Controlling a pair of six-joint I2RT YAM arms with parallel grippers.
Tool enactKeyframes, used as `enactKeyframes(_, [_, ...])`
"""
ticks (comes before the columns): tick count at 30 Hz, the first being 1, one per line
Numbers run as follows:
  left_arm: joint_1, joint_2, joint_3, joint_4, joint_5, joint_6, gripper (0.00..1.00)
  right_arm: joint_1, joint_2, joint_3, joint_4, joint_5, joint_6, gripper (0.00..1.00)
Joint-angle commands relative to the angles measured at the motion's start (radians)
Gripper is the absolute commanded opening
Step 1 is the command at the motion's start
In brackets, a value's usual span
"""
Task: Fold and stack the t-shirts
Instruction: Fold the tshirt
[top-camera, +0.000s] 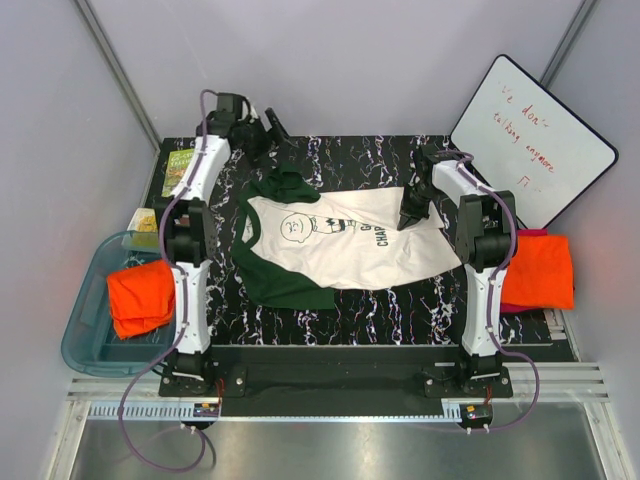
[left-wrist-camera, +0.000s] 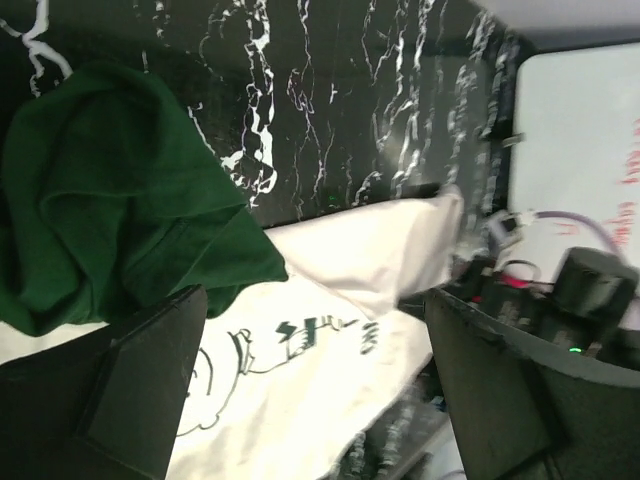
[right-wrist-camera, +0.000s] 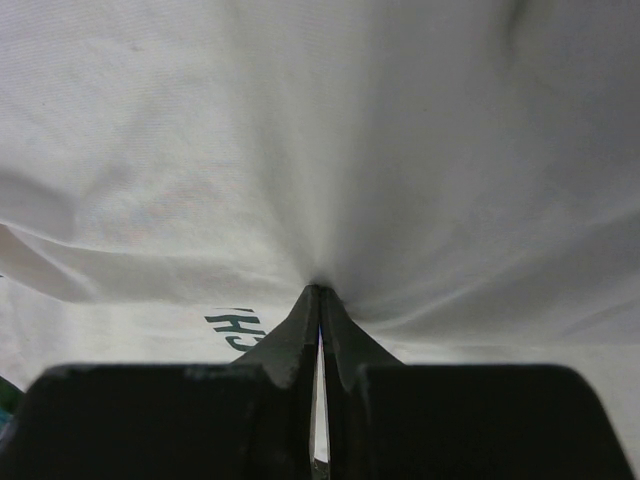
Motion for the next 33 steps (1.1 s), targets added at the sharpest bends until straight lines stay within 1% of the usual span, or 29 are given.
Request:
enactKeyframes(1, [-0.086, 0.056, 0.051, -0.201, -0.268, 0.195, 0.94, 0.0, -0.071, -0.017, 0.0, -0.013, -0.016, 0.07])
enactKeyframes(3, [-0.117, 0.053, 0.013, -0.206, -0.333, 0.21, 0.94, 0.0, -0.078, -0.024, -0.002, -0.013, -0.021, 0.07])
enactKeyframes(4, [-0.135, 0.051, -0.005, -0.218, -0.441, 0.218, 0.94, 0.0, -0.082, -0.028, 0.0, -0.011, -0.021, 0.07])
enactKeyframes(8, [-0.163, 0.065, 0.011, -0.238, -0.552, 0.21, 0.94, 0.0, -0.085, -0.037, 0.0, -0.011, -0.021, 0.07])
enactKeyframes(9, [-0.164, 0.067, 0.016, -0.239, -0.601, 0.21, 0.94, 0.0, -0.087, -0.038, 0.001, -0.011, -0.022, 0.07])
enactKeyframes(12, [-0.168, 0.085, 0.063, -0.239, -0.661, 0.204, 0.96, 0.0, -0.088, -0.044, 0.002, -0.011, -0.022, 0.08])
enactKeyframes(15, [-0.168, 0.107, 0.137, -0.238, -0.676, 0.2, 0.96, 0.0, -0.093, -0.051, 0.002, -0.008, -0.024, 0.08])
enactKeyframes(17, [-0.164, 0.104, 0.162, -0.223, -0.661, 0.192, 0.96, 0.0, -0.099, -0.057, 0.002, -0.005, -0.024, 0.08])
enactKeyframes(20, [-0.163, 0.087, 0.154, -0.195, -0.64, 0.192, 0.95, 0.0, -0.102, -0.061, 0.001, -0.005, -0.022, 0.08])
enactKeyframes(25, [-0.163, 0.061, 0.096, -0.128, -0.64, 0.187, 0.94, -0.002, -0.104, -0.069, 0.0, -0.006, -0.019, 0.08])
enactKeyframes(27, [-0.161, 0.08, 0.11, -0.117, -0.635, 0.183, 0.94, 0.0, -0.104, -0.069, 0.002, -0.005, -0.019, 0.08])
enactKeyframes(31, [-0.161, 0.143, 0.188, -0.1, -0.623, 0.161, 0.93, 0.0, -0.107, -0.069, -0.002, -0.006, -0.021, 0.08])
enactKeyframes(33, [-0.16, 0.148, 0.183, -0.06, -0.604, 0.14, 0.92, 0.0, -0.108, -0.069, -0.003, -0.005, -0.018, 0.08])
